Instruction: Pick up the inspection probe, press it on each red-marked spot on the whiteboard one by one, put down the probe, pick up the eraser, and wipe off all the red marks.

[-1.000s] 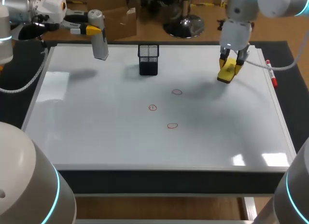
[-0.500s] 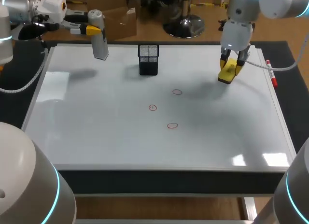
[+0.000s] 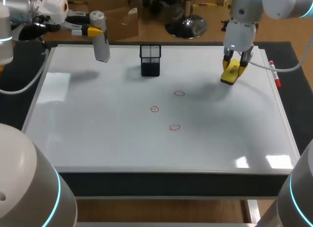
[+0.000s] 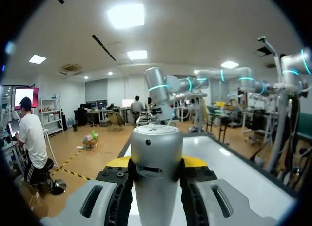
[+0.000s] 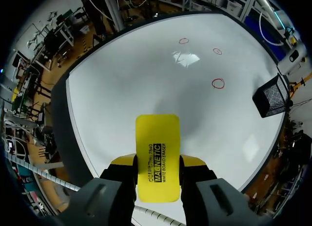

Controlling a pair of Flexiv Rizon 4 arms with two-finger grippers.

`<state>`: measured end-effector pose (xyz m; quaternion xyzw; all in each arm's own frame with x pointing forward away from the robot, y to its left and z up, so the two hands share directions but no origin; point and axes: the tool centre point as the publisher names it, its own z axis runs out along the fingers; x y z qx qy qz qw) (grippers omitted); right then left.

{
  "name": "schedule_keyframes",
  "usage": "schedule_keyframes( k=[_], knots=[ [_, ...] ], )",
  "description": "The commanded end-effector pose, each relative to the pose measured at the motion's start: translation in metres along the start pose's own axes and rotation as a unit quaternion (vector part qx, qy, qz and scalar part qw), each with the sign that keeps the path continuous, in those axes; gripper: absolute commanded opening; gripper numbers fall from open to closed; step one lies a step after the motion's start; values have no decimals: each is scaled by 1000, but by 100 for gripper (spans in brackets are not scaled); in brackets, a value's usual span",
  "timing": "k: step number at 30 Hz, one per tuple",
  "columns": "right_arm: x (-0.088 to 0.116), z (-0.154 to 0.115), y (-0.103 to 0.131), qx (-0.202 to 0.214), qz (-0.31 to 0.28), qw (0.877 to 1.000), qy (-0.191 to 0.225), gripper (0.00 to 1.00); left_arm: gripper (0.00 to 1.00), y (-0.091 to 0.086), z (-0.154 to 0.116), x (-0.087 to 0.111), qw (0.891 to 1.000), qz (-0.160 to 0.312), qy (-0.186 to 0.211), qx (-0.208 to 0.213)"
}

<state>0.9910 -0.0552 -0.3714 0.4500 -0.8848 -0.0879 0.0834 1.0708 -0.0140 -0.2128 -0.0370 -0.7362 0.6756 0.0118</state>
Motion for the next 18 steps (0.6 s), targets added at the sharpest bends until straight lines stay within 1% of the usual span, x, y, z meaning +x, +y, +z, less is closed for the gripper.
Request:
schedule_keyframes(
  k=[1, 6, 11, 18],
  knots=[
    [1, -1, 0, 1, -1, 1000, 1, 0, 0, -10, 7, 17, 1000, 1, -11, -2],
    [1, -1, 0, 1, -1, 1000, 1, 0, 0, -18, 25, 42, 1000, 3, -18, -3],
    [1, -1, 0, 1, -1, 1000, 1, 0, 0, -21, 43, 67, 1000, 2, -22, -3],
    [1, -1, 0, 1, -1, 1000, 1, 0, 0, -20, 66, 98, 999, -3, -36, 7]
  ],
)
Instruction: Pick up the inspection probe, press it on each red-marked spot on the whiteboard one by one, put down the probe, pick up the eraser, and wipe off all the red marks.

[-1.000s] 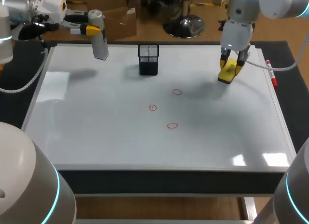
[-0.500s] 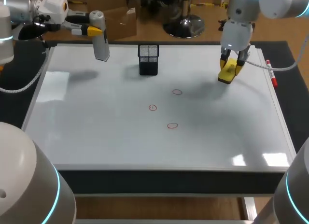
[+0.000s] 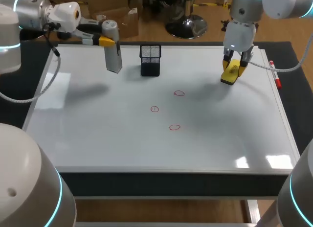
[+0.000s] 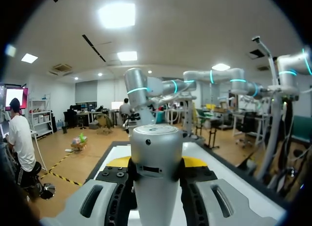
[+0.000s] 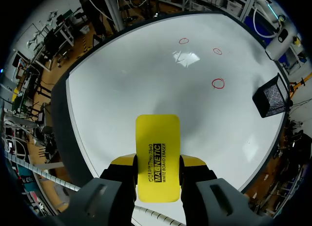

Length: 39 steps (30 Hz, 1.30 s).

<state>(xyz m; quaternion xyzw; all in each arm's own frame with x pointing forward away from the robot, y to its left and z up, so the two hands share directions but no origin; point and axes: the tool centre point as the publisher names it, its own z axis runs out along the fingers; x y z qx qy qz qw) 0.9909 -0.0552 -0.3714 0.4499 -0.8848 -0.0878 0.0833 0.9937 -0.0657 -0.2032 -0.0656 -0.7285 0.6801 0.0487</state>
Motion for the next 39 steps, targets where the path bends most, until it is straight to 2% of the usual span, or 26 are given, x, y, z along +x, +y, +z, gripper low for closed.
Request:
schedule_keyframes(
  k=[1, 6, 13, 26, 39],
  knots=[
    [0, -1, 0, 1, -1, 1000, 1, 0, 0, -2, 15, 28, 997, 1, -82, -2],
    [0, -1, 0, 1, -1, 1000, 1, 0, 0, 0, 29, 47, 996, 0, -85, 1],
    [0, -1, 0, 1, -1, 1000, 1, 0, 0, 5, 50, 64, 995, 0, -96, 4],
    [0, -1, 0, 1, -1, 1000, 1, 0, 0, 17, 90, 71, 996, 12, -91, 21],
    [0, -1, 0, 1, -1, 1000, 1, 0, 0, 27, 112, 73, 997, 0, -74, 7]
  ],
)
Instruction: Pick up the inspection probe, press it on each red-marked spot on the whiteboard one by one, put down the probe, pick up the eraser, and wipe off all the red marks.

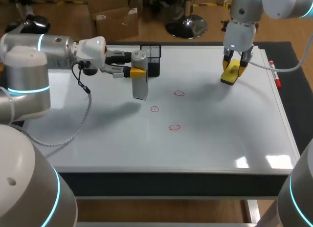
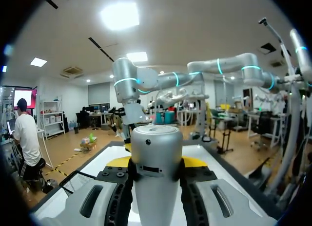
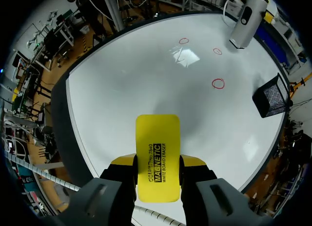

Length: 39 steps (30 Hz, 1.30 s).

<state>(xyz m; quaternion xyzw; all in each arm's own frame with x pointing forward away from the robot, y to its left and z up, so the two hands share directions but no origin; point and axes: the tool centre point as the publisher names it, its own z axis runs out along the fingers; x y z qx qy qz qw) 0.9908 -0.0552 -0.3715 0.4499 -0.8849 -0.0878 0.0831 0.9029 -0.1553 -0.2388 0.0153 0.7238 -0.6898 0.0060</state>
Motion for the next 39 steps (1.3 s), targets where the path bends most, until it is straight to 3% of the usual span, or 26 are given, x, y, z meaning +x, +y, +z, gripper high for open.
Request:
schedule_keyframes(
  k=[1, 17, 39],
  knots=[
    [0, -1, 0, 1, -1, 1000, 1, 0, 0, 0, 8, 0, 1000, -4, -1, -1],
    [0, -1, 0, 1, -1, 1000, 1, 0, 0, 17, 28, 6, 999, -36, -5, 2],
    [0, -1, 0, 1, -1, 1000, 1, 0, 0, 35, 34, 5, 998, -54, -4, 10]
  ],
)
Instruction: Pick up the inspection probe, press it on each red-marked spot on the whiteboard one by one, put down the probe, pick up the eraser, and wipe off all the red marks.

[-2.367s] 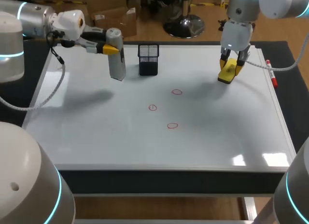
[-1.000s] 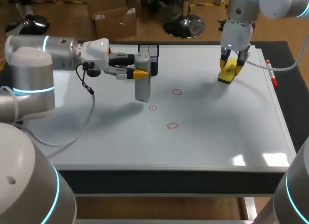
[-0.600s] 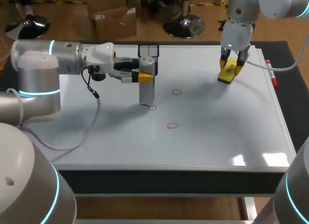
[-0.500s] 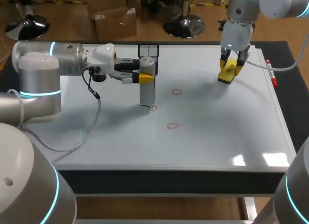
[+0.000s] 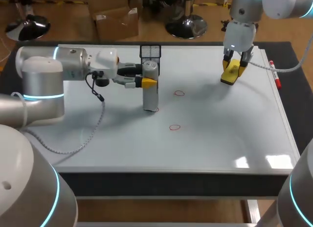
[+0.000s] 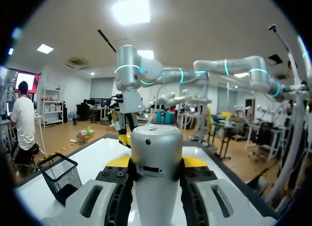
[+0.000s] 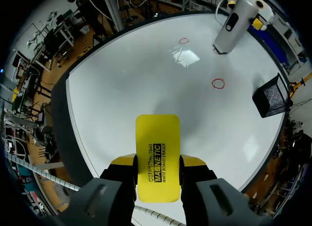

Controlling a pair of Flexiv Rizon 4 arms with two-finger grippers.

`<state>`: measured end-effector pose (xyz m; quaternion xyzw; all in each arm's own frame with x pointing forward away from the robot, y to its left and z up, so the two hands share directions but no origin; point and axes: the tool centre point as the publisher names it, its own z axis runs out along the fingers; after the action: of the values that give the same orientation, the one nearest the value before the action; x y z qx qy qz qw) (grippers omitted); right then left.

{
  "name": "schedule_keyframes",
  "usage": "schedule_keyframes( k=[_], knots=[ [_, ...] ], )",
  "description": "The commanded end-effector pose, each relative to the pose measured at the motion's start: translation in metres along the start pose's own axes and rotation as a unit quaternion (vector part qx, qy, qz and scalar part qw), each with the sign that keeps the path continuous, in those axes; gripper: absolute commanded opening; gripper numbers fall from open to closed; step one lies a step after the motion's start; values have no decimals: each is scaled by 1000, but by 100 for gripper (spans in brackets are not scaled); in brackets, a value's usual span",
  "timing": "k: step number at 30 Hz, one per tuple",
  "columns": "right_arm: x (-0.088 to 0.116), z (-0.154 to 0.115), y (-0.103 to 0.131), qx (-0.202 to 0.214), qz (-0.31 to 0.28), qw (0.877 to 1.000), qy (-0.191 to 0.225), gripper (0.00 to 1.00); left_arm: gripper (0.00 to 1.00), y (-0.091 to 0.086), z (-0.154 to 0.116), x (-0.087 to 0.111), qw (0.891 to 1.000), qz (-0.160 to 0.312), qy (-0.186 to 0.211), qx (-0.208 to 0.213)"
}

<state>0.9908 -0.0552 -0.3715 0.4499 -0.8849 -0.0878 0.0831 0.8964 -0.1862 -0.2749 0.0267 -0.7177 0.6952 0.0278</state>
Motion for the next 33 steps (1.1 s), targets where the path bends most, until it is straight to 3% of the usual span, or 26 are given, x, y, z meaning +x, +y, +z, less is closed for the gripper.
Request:
schedule_keyframes(
  k=[1, 20, 33],
  knots=[
    [0, -1, 0, 1, -1, 1000, 1, 0, 0, 1, 2, -2, 1000, 0, 1, 2],
    [0, -1, 0, 1, -1, 1000, 1, 0, 0, 4, 6, -2, 1000, 8, 9, -4],
    [0, -1, 0, 1, -1, 1000, 1, 0, 0, -7, -5, 4, 1000, 13, -6, -4]
  ],
)
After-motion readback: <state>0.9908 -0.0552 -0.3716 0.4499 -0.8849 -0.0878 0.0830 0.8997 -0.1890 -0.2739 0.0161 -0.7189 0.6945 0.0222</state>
